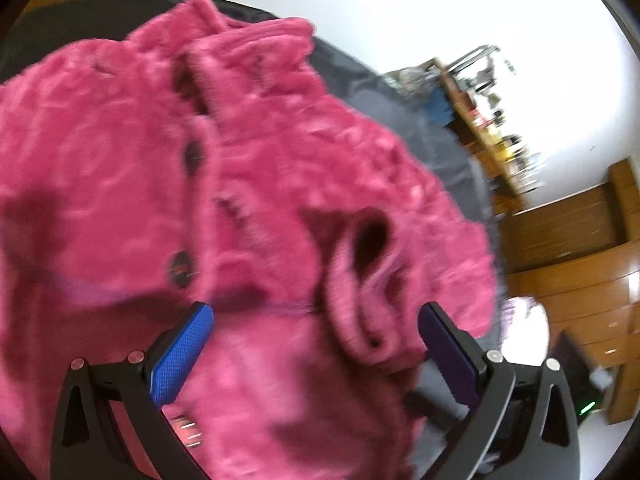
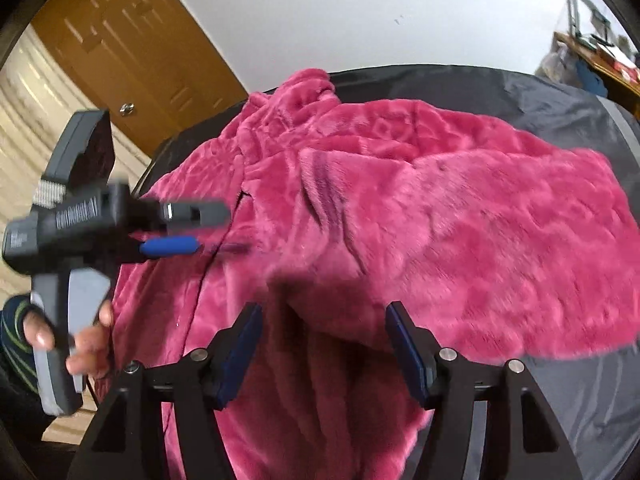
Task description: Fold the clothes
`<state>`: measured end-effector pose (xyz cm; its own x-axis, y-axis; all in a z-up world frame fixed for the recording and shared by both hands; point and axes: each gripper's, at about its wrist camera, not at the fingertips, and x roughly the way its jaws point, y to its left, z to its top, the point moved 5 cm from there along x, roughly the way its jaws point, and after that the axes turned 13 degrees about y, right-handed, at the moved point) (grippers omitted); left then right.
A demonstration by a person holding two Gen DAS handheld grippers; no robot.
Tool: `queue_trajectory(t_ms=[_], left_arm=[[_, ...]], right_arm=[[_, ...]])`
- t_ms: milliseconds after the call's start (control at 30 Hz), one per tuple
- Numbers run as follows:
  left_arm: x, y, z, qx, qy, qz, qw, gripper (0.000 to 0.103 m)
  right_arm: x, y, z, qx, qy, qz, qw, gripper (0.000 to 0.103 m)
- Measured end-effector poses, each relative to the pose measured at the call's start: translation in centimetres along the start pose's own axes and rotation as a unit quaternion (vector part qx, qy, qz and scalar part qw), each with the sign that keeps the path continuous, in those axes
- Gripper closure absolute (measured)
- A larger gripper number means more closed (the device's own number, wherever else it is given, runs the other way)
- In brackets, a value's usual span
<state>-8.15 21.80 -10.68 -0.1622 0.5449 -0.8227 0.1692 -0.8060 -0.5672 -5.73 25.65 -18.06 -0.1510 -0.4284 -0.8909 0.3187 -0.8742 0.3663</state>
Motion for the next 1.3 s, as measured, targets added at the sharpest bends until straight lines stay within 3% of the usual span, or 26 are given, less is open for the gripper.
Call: queue_trajectory(t_ms=[133,267,400,567,633,700,800,900,1100,1300], left_arm=[[0.8,-1.3,2.1,0.008,-0.013,-0.051,0.9986,0.0],[2.5,-2.9,3.9,0.046,-0.015,-0.077,0.9959,0.0],[4.8,-4.3,3.9,0.081,0.008,-0.068,0.9944,0.0],[7.1,-5.7,4.0,0.109,0.025,-0.021,0.9935,0.0],[7.7,-5.9,4.0,0.116,0.036,-0.004,0.9926,0.009],[8.3,-6.1,4.1,0.123,0.046,0.013,0.9913,0.036],[9.0,-6.3,4.2,0.13,0.061,0.033,0.989,0.064],[8.1,-6.1,4.4,0.118,0.061,0.017,0.991,0.08],[4.1,-6.7,4.9,0.131,0.034,-0.005,0.9908,0.084],[-2.4,-7.1,5.5,0.148,-0.014,-0.006,0.9889,0.084]], right_arm=[[0.0,-1.2,-1.4,0.024,0.009,0.005,1.0,0.037],[-0.1,-2.0,-2.3,0.041,0.014,0.01,0.999,0.037],[-0.6,-2.2,-2.6,0.046,0.01,0.013,0.999,0.037],[-0.4,-2.3,-2.9,0.05,0.012,0.017,0.999,0.037],[-0.4,-2.3,-3.0,0.052,0.013,0.017,0.998,0.037],[-0.4,-2.4,-3.1,0.054,0.012,0.016,0.998,0.037],[-0.7,-2.7,-3.4,0.058,0.009,0.013,0.998,0.037],[-1.1,-3.0,-3.5,0.064,0.005,0.009,0.998,0.037],[-2.4,-3.6,-3.2,0.077,-0.013,-0.01,0.997,0.037],[-3.5,-4.2,-2.9,0.088,-0.026,-0.029,0.995,0.037]])
